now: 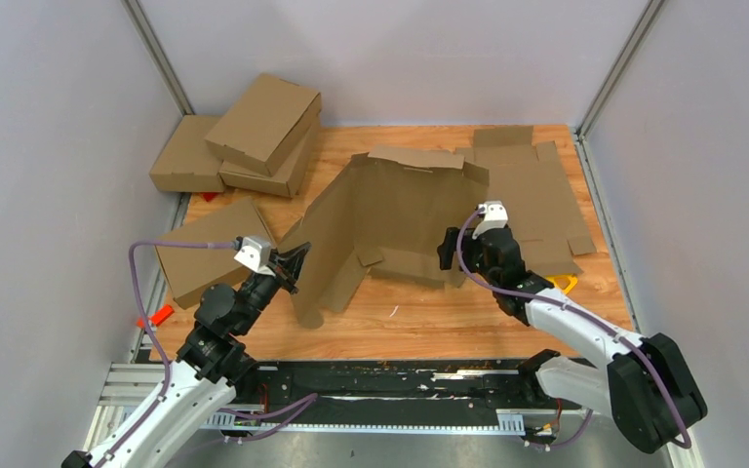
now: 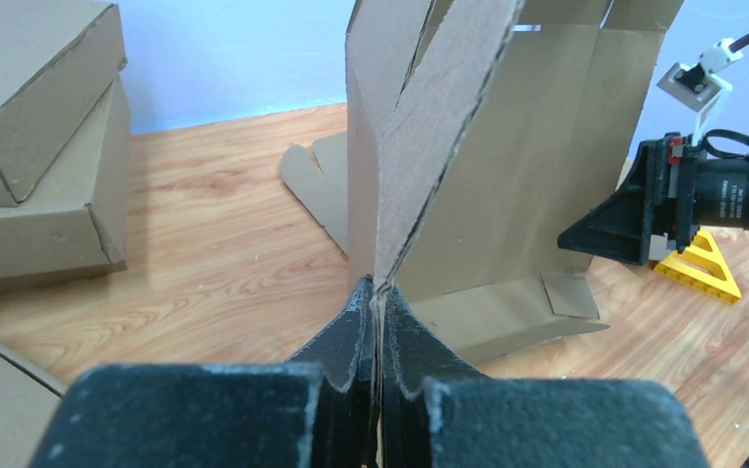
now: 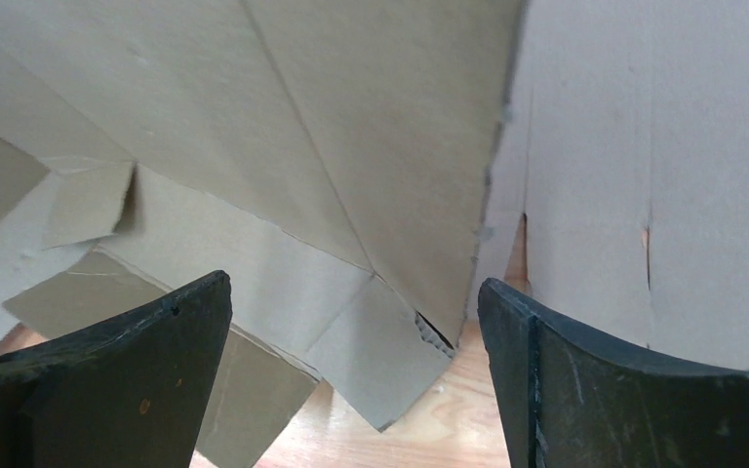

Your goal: Fold the paper box

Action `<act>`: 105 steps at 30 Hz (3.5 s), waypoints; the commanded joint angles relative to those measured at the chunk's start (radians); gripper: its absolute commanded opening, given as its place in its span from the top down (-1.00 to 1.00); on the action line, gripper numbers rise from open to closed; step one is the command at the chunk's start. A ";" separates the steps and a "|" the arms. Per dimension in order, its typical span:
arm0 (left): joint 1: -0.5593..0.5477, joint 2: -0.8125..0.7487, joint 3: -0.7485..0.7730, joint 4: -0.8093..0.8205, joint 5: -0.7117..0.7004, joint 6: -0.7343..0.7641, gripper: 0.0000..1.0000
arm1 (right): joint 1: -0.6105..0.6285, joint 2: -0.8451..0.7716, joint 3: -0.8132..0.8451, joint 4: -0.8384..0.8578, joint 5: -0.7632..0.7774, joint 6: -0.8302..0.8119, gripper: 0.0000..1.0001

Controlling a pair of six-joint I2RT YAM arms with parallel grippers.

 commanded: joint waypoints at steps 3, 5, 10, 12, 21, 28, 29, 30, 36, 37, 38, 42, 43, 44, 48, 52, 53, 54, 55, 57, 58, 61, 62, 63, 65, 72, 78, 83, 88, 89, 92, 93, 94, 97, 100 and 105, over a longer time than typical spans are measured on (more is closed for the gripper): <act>-0.005 0.000 -0.013 0.017 0.028 -0.021 0.92 | -0.005 0.066 0.044 -0.054 0.093 0.086 -0.95; -0.005 0.009 -0.012 0.015 0.028 -0.028 0.91 | -0.005 0.073 0.047 -0.053 0.077 0.087 -0.95; -0.005 0.052 0.007 0.007 0.038 -0.034 0.95 | -0.005 0.070 0.031 -0.023 0.023 0.091 -0.93; -0.004 0.064 0.012 0.007 0.054 -0.037 0.96 | -0.004 0.075 0.032 -0.024 0.016 0.096 -0.92; -0.005 0.052 -0.004 0.026 0.043 -0.067 0.96 | -0.005 -0.004 -0.002 -0.035 0.083 0.149 -0.87; -0.004 0.039 -0.037 0.072 0.052 -0.094 0.97 | -0.005 -0.049 0.023 -0.163 0.237 0.217 -0.87; -0.004 0.039 -0.039 0.076 0.057 -0.094 0.98 | -0.005 -0.056 0.022 -0.167 0.243 0.217 -0.87; -0.004 0.039 -0.043 0.082 0.059 -0.096 0.99 | -0.004 -0.069 0.021 -0.169 0.249 0.218 -0.87; -0.005 0.021 -0.084 0.106 0.036 -0.150 1.00 | -0.009 -0.112 0.006 -0.163 0.258 0.244 -0.87; -0.004 0.019 -0.090 0.113 0.036 -0.156 1.00 | -0.008 -0.112 0.005 -0.162 0.264 0.248 -0.87; -0.005 0.020 -0.097 0.124 0.035 -0.160 1.00 | -0.009 -0.111 0.004 -0.161 0.265 0.247 -0.87; -0.005 0.029 -0.102 0.139 0.036 -0.174 1.00 | -0.011 -0.112 -0.009 -0.135 0.245 0.237 -0.87; -0.005 0.029 -0.098 0.133 0.035 -0.172 1.00 | -0.010 -0.111 -0.012 -0.136 0.248 0.235 -0.87; -0.005 0.027 -0.095 0.126 0.035 -0.167 1.00 | -0.011 -0.108 -0.014 -0.135 0.251 0.235 -0.87; -0.004 0.015 -0.080 0.116 0.048 -0.149 1.00 | -0.030 -0.077 -0.017 -0.101 0.231 0.242 -0.87; -0.005 0.022 -0.059 0.101 0.062 -0.139 1.00 | -0.091 -0.060 -0.018 -0.108 0.102 0.265 -0.89; -0.005 0.028 -0.057 0.100 0.065 -0.139 1.00 | -0.106 -0.066 -0.018 -0.116 0.078 0.269 -0.89; -0.005 0.033 -0.056 0.101 0.069 -0.141 1.00 | -0.116 -0.075 -0.021 -0.121 0.067 0.270 -0.89; -0.004 0.039 -0.056 0.104 0.074 -0.142 1.00 | -0.121 -0.087 -0.024 -0.122 0.063 0.268 -0.89; -0.005 0.048 -0.054 0.108 0.081 -0.146 1.00 | -0.129 -0.117 -0.033 -0.122 0.063 0.264 -0.89; -0.005 0.053 -0.053 0.109 0.085 -0.147 1.00 | -0.133 -0.128 -0.038 -0.122 0.062 0.265 -0.89; -0.005 0.060 -0.048 0.107 0.090 -0.138 1.00 | -0.142 -0.158 -0.048 -0.158 0.055 0.274 -0.89; -0.004 0.062 -0.045 0.103 0.091 -0.133 1.00 | -0.144 -0.164 -0.051 -0.165 0.056 0.278 -0.89; -0.005 0.061 -0.043 0.098 0.091 -0.129 1.00 | -0.147 -0.168 -0.054 -0.173 0.056 0.279 -0.89; -0.004 0.058 -0.036 0.089 0.089 -0.124 1.00 | -0.157 -0.177 -0.056 -0.197 0.064 0.282 -0.88; -0.004 0.034 -0.004 0.017 0.052 -0.125 1.00 | -0.271 -0.230 -0.112 -0.155 -0.117 0.313 -0.89; -0.005 0.042 0.002 -0.005 0.048 -0.102 1.00 | -0.297 -0.212 -0.125 -0.100 -0.188 0.334 -0.88; -0.005 0.048 -0.001 0.009 0.059 -0.087 1.00 | -0.283 -0.133 -0.134 0.119 -0.235 0.419 -0.94; -0.004 0.038 -0.007 0.008 0.061 -0.078 1.00 | -0.115 -0.041 -0.128 0.386 0.070 0.381 -1.00; -0.004 0.036 -0.006 0.007 0.059 -0.078 1.00 | -0.053 -0.015 -0.119 0.433 0.152 0.328 -1.00; -0.005 0.033 0.001 -0.006 0.043 -0.072 1.00 | 0.058 0.074 -0.048 0.456 0.255 0.242 -1.00; -0.005 0.033 0.004 -0.010 0.036 -0.070 1.00 | 0.065 0.096 -0.024 0.429 0.259 0.254 -1.00; -0.005 0.035 0.007 -0.013 0.036 -0.068 1.00 | 0.068 0.129 -0.020 0.472 0.237 0.256 -1.00; -0.004 0.044 0.024 -0.032 -0.023 -0.057 1.00 | 0.095 0.255 -0.001 0.590 0.178 0.211 -1.00; -0.005 0.057 0.040 -0.040 -0.052 -0.045 1.00 | 0.168 0.387 0.061 0.643 0.239 0.144 -1.00; -0.005 0.068 0.043 -0.031 -0.073 -0.029 1.00 | 0.217 0.539 0.104 0.744 0.146 0.123 -1.00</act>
